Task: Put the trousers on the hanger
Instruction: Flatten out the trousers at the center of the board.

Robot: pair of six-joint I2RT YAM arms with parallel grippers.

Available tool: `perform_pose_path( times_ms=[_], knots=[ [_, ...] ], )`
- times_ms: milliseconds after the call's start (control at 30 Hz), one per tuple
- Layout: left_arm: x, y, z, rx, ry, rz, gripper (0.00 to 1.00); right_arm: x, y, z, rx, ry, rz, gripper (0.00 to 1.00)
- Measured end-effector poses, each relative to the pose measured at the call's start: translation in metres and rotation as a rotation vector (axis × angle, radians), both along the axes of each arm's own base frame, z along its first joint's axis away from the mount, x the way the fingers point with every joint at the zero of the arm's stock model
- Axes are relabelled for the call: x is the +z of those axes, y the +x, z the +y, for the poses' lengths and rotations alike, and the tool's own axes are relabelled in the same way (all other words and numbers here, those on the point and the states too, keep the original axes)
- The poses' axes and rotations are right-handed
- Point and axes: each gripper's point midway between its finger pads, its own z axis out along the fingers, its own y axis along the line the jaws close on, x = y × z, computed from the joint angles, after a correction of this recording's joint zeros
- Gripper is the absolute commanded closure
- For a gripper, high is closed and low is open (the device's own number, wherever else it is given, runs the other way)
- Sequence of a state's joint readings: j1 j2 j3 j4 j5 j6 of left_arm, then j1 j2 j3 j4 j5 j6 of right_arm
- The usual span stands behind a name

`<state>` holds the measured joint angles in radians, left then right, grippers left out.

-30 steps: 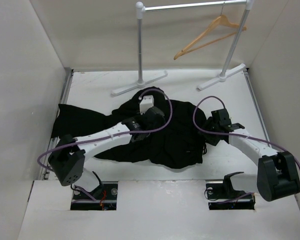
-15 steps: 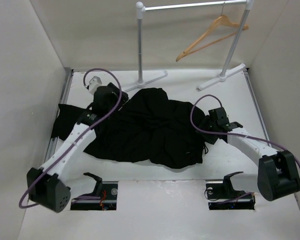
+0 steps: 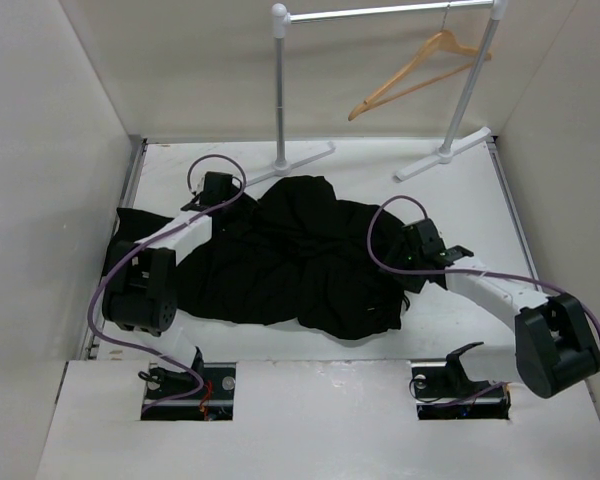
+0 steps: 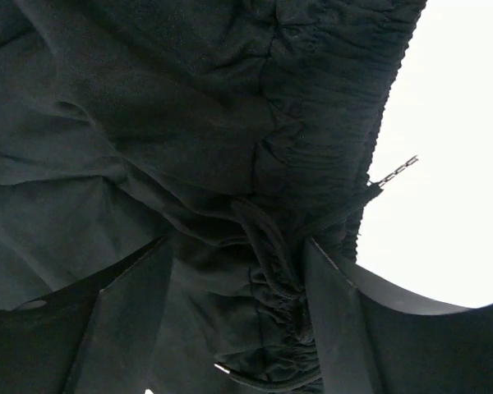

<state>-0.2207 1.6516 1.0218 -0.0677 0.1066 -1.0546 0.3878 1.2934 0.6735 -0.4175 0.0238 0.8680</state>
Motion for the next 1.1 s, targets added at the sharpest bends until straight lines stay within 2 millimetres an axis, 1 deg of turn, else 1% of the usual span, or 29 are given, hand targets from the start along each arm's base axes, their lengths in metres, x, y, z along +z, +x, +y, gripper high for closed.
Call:
perform_pose_path(
  times_ms=[133, 200, 233, 267, 300, 333, 367, 400, 433, 500, 567, 600, 633, 667, 733, 800, 833, 900, 933, 967, 1000, 1033, 1100],
  knots=[
    [-0.003, 0.003, 0.008, 0.031, 0.014, 0.001, 0.46, 0.002, 0.000, -0.002, -0.005, 0.005, -0.016, 0.25],
    [-0.010, 0.006, 0.010, 0.040, 0.023, 0.014, 0.48, 0.003, 0.001, -0.005, -0.014, 0.006, -0.020, 0.25],
    [-0.017, 0.008, 0.010, 0.042, 0.028, 0.028, 0.53, 0.004, 0.002, -0.008, -0.024, 0.006, -0.024, 0.25],
    [-0.025, 0.011, 0.010, 0.044, 0.032, 0.043, 0.63, 0.005, 0.004, -0.012, -0.035, 0.005, -0.026, 0.25],
    [-0.034, 0.014, 0.010, 0.049, 0.034, 0.060, 0.77, 0.006, 0.006, -0.017, -0.050, 0.004, -0.030, 0.25],
    [-0.044, 0.016, 0.011, 0.053, 0.037, 0.080, 0.85, 0.006, 0.008, -0.021, -0.064, 0.003, -0.032, 0.25],
    [-0.052, 0.016, 0.011, 0.052, 0.041, 0.097, 0.90, 0.007, 0.010, -0.026, -0.081, 0.001, -0.034, 0.25],
    [-0.057, 0.015, 0.012, 0.057, 0.036, 0.113, 0.93, 0.008, 0.013, -0.032, -0.096, -0.001, -0.037, 0.25],
    [-0.058, 0.016, 0.013, 0.061, 0.036, 0.113, 0.94, 0.010, 0.016, -0.037, -0.112, -0.002, -0.041, 0.25],
    [-0.048, 0.019, 0.017, 0.073, 0.036, 0.090, 0.95, 0.014, 0.023, -0.044, -0.135, -0.004, -0.054, 0.25],
    [-0.028, 0.022, 0.024, 0.092, 0.033, 0.049, 0.95, 0.016, 0.029, -0.051, -0.153, -0.007, -0.059, 0.25],
    [-0.015, 0.024, 0.028, 0.102, 0.032, 0.020, 0.95, 0.015, 0.030, -0.052, -0.158, -0.009, -0.057, 0.26],
    [0.005, 0.027, 0.033, 0.115, 0.029, -0.023, 0.95, 0.013, 0.031, -0.054, -0.161, -0.012, -0.052, 0.26],
    [0.028, 0.030, 0.038, 0.128, 0.028, -0.075, 0.95, 0.010, 0.031, -0.055, -0.165, -0.015, -0.043, 0.26],
    [0.080, 0.039, 0.047, 0.149, 0.025, -0.199, 0.95, 0.004, 0.031, -0.059, -0.175, -0.024, -0.024, 0.26],
    [0.140, 0.045, 0.055, 0.167, 0.024, -0.340, 0.95, -0.002, 0.033, -0.063, -0.188, -0.031, -0.007, 0.26],
    [0.165, 0.047, 0.059, 0.175, 0.029, -0.399, 0.95, -0.007, 0.034, -0.065, -0.196, -0.034, 0.006, 0.28],
    [0.211, 0.046, 0.070, 0.191, 0.058, -0.515, 0.95, -0.016, 0.039, -0.068, -0.210, -0.039, 0.027, 0.47],
    [0.225, 0.045, 0.075, 0.196, 0.080, -0.554, 0.95, -0.016, 0.043, -0.069, -0.218, -0.034, 0.024, 0.58],
    [0.237, 0.043, 0.081, 0.205, 0.108, -0.587, 0.95, -0.016, 0.048, -0.071, -0.229, -0.029, 0.015, 0.70],
    [0.243, 0.041, 0.088, 0.213, 0.141, -0.607, 0.95, -0.017, 0.051, -0.072, -0.239, -0.026, 0.014, 0.78],
    [0.245, 0.040, 0.095, 0.222, 0.178, -0.615, 0.95, -0.018, 0.053, -0.074, -0.251, -0.023, 0.013, 0.84],
    [0.240, 0.040, 0.110, 0.241, 0.259, -0.611, 0.95, -0.016, 0.057, -0.080, -0.283, -0.012, 0.007, 0.88]
  ],
)
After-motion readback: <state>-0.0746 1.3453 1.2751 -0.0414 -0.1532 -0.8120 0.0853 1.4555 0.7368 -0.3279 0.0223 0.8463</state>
